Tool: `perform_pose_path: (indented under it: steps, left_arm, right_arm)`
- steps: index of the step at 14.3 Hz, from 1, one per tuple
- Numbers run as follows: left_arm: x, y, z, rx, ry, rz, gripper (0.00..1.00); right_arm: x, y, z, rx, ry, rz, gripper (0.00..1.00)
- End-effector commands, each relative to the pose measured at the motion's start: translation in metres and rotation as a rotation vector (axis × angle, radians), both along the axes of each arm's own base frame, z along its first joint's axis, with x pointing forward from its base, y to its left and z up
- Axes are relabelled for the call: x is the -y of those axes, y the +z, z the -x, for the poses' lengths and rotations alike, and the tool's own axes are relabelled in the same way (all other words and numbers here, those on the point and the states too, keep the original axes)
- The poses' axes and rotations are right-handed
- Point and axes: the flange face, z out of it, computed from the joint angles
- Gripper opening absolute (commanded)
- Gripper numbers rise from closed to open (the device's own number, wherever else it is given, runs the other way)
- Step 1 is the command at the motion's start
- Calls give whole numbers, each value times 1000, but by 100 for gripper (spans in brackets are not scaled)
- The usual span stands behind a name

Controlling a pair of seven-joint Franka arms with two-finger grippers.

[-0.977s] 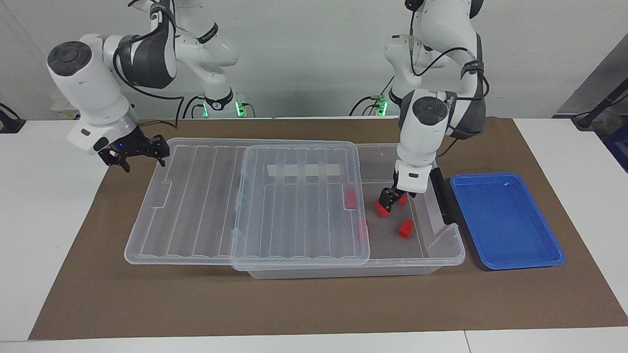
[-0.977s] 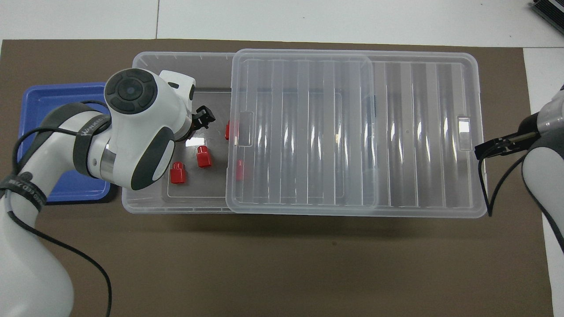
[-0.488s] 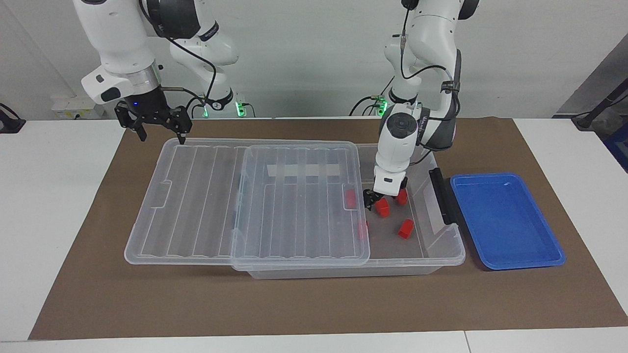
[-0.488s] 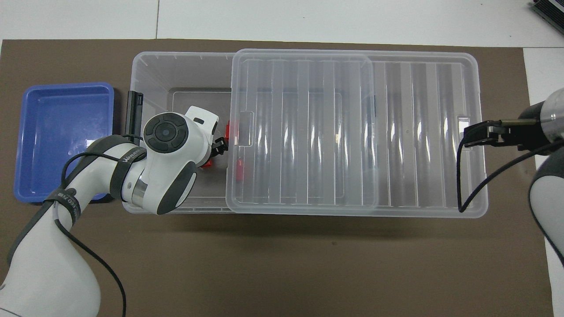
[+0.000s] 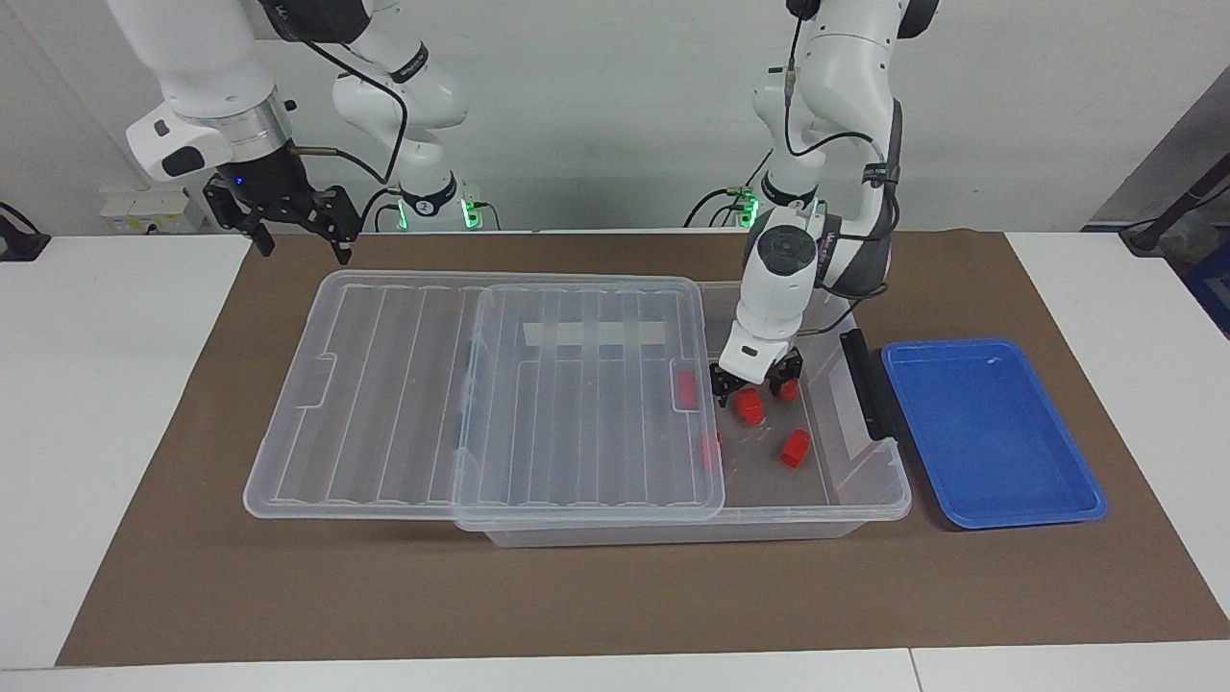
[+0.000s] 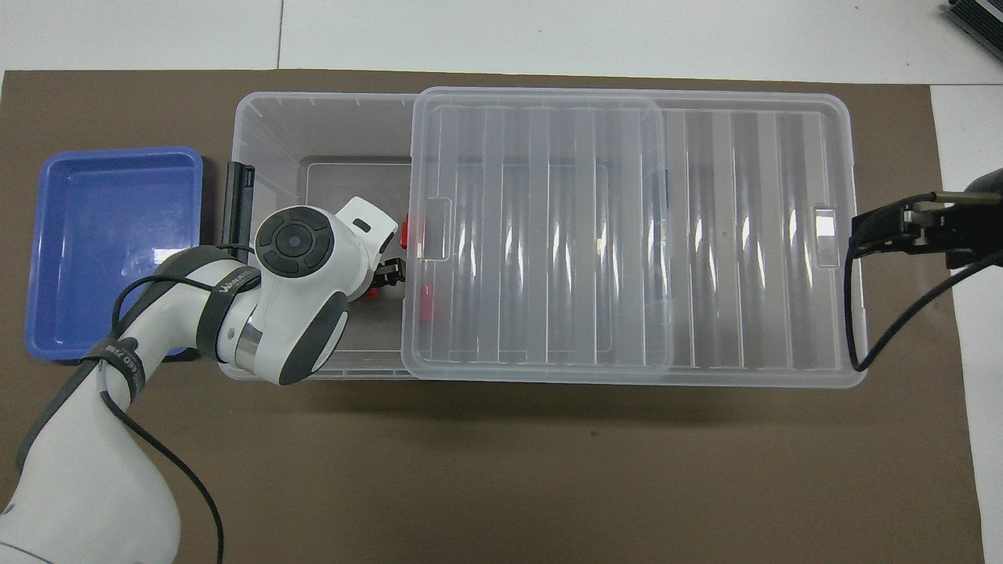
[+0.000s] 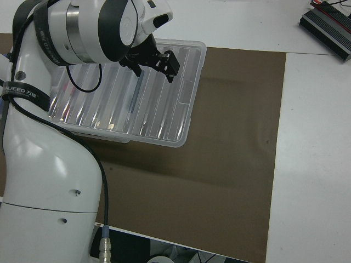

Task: Place red block in blue tray from box
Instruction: 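Grasp a red block inside the box with the left gripper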

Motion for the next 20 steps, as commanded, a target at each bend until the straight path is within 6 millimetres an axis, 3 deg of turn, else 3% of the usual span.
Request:
perform_pose_path:
  steps: [1, 3, 5, 7, 9, 11, 13, 16, 20]
  left_arm:
    - [-6, -10, 5, 31, -25, 1, 98]
    - [-7, -11, 5, 31, -28, 1, 96]
    - [-7, -11, 5, 31, -25, 1, 87]
    - [-6, -12, 5, 31, -25, 2, 67]
    - [-7, -12, 6, 25, -28, -1, 33]
    - [-8, -11, 5, 17, -36, -7, 7]
    - [-10, 0, -1, -7, -28, -24, 0]
    - [-14, 61, -20, -55, 13, -47, 0]
    - [-28, 170, -37, -99, 109, 38, 0]
  right_arm:
    - [2, 1, 0, -9, -18, -20, 100]
    - [2, -1, 3, -15, -19, -19, 100]
    - [1, -2, 11, -23, -29, -16, 100]
    - [0, -3, 17, -30, -27, -14, 100]
    - [-1, -4, 21, -31, -20, -13, 100]
    - [0, -4, 19, -23, -9, -14, 100]
    - [-1, -4, 19, -24, -1, -16, 100]
    - [1, -4, 19, -24, -7, -16, 100]
    - [2, -5, 19, -24, -6, -16, 100]
